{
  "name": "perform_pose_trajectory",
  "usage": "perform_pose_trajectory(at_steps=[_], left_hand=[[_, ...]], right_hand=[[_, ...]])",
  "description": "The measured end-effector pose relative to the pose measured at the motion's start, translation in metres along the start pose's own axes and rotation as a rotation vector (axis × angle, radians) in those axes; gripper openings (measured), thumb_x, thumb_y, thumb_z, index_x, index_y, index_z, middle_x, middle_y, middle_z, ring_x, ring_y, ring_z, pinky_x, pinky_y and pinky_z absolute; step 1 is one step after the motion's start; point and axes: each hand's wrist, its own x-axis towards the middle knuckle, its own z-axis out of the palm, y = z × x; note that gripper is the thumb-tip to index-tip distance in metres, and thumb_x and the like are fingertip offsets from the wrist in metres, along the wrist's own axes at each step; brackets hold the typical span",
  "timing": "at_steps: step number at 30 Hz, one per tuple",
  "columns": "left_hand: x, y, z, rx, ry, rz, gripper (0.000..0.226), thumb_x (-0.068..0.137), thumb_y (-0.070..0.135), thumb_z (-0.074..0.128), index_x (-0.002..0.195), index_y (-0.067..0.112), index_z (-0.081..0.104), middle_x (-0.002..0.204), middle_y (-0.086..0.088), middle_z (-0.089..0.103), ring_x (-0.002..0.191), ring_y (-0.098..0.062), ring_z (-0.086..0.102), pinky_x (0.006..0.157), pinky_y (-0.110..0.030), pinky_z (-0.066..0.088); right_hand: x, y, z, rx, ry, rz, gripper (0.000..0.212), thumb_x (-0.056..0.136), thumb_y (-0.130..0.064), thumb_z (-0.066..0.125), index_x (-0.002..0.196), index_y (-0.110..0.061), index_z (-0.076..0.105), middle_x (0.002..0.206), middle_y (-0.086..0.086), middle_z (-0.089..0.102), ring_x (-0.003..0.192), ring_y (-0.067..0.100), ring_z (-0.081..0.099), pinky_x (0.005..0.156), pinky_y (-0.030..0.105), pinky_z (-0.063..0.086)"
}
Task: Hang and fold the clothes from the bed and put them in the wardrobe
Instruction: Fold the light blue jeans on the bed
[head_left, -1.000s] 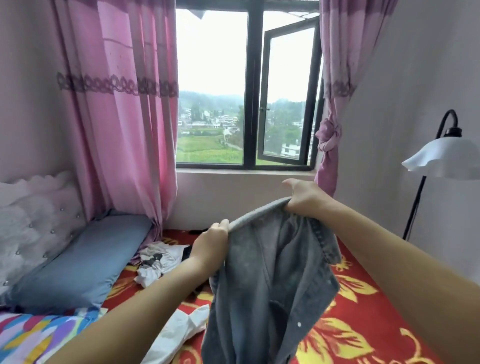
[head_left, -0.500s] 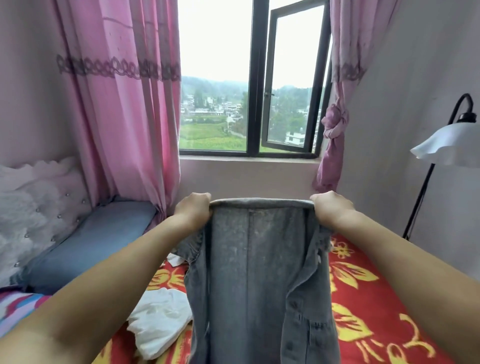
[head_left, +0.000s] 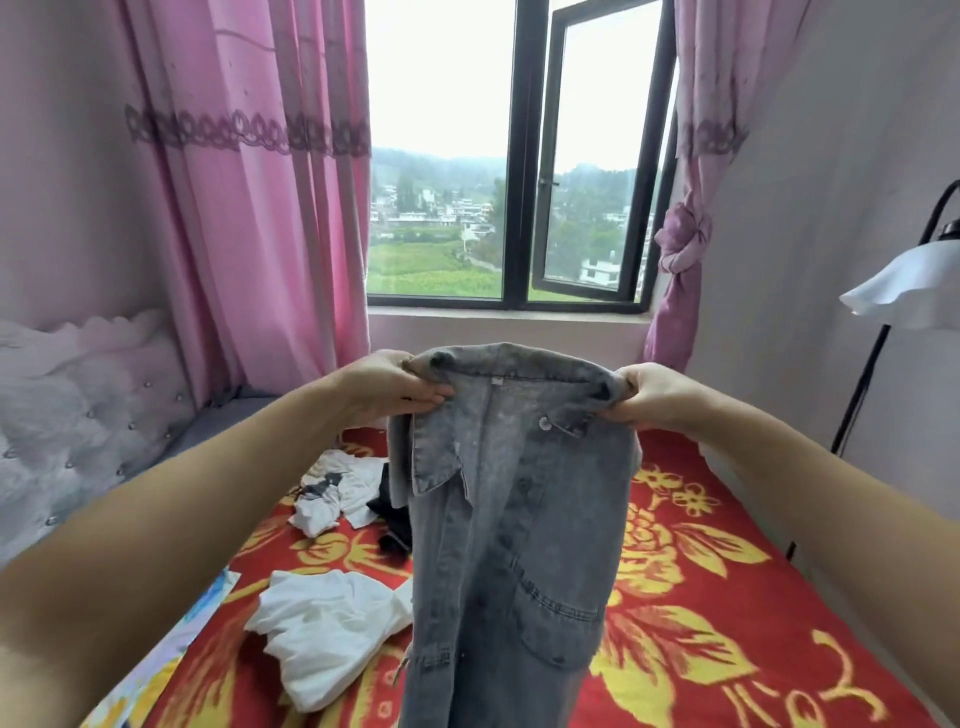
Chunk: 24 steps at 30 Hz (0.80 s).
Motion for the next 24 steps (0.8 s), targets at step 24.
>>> perform_pose_trajectory(at_steps=[24], left_hand=[[0.001,-0.008,-0.025,1.017,0.295,0.428,0.026,0.097,0.036,0.050,0.099,0.012,0.060,0.085,-0.002,0.063,0.077,-0.021,0.059,0.068,-0.032,0.044]], right_hand=[[0.003,-0.011,0.005,-0.705,0.354,-0.326,0.042,0.089,-0.057,0.051,0.088,-0.016,0.061,0.075,0.002,0.060,0.079,0.027,0.064,0.066,0.035,0.047]])
